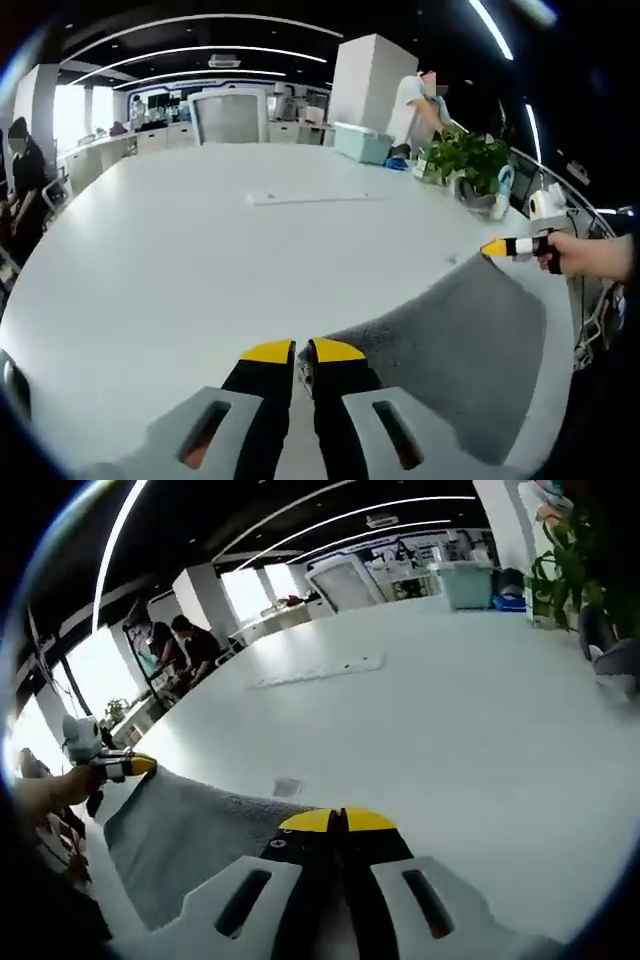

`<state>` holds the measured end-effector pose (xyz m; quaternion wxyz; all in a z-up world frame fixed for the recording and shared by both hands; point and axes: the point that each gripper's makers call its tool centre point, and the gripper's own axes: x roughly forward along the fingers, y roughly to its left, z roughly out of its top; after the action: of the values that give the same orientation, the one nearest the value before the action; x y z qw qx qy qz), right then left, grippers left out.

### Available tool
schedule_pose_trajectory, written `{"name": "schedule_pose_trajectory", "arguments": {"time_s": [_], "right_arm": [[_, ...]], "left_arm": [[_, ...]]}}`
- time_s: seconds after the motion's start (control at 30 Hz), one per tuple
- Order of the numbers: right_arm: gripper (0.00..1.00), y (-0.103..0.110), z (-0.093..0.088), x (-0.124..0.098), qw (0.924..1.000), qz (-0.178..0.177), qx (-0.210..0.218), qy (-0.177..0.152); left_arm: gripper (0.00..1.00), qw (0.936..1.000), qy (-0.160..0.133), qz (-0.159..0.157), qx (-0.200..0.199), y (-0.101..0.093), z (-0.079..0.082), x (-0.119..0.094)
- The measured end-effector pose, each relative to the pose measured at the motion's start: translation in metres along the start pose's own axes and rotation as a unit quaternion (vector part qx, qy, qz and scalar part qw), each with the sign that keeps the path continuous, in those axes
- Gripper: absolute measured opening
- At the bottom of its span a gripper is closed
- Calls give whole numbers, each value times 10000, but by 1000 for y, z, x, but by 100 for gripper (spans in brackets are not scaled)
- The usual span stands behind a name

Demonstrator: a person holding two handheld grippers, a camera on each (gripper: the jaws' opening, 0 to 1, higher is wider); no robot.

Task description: Fold the towel on the table until its edges align and the towel forms a compact rectangular stack.

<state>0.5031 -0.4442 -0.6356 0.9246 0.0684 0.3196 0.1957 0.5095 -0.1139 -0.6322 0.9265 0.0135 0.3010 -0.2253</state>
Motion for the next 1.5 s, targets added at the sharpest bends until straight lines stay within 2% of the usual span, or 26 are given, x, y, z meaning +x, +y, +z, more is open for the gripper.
{"name": "schedule_pose_trajectory", "arguments": {"time_s": [0.1, 0.2, 0.27, 0.37, 0.5, 0.63, 0.83, 0.93, 1.03, 1.23, 1.4, 1.5], "right_arm": [[3, -5, -3, 2, 9989, -60, -426, 188], [4, -4, -3, 3, 9980, -69, -584, 219], [5, -5, -3, 3, 9976, -92, -636, 239], [9, -11, 0, 1, 9954, -313, -867, 261], [1, -16, 9, -7, 9919, -481, -1167, 146], [0, -14, 15, -11, 9920, -500, -1159, 33], [0, -2, 27, -16, 9916, -395, -1220, -146], [0, 2, 31, -15, 9914, -356, -1247, -185], [0, 5, 34, -15, 9912, -304, -1266, -216], [0, 18, 35, -22, 9909, -106, -1334, -117], [0, 27, 36, -30, 9896, 168, -1428, -21], [0, 32, 43, -37, 9906, 395, -1301, -137]], "left_arm": [[8, 9999, 75, -44, -51, 1, -5, 2], [8, 9998, 177, -36, 52, 0, -11, 3], [8, 9998, 179, -19, 75, 1, -11, 2], [10, 9999, 110, 112, -6, 4, -5, -2], [10, 9997, -56, 224, -20, 3, 2, -13], [10, 9997, -236, 34, 90, -12, 9, -25], [9, 9989, -434, -186, 3, -35, 15, -37], [8, 9986, -439, -287, 54, -45, 12, -36], [4, 9986, -313, -432, 53, -57, 5, -35], [1, 9965, -414, -729, -51, -88, 12, -46], [1, 9963, -486, -700, -132, -105, 14, -50], [1, 9954, -633, -661, -278, -117, 17, -56]]}}
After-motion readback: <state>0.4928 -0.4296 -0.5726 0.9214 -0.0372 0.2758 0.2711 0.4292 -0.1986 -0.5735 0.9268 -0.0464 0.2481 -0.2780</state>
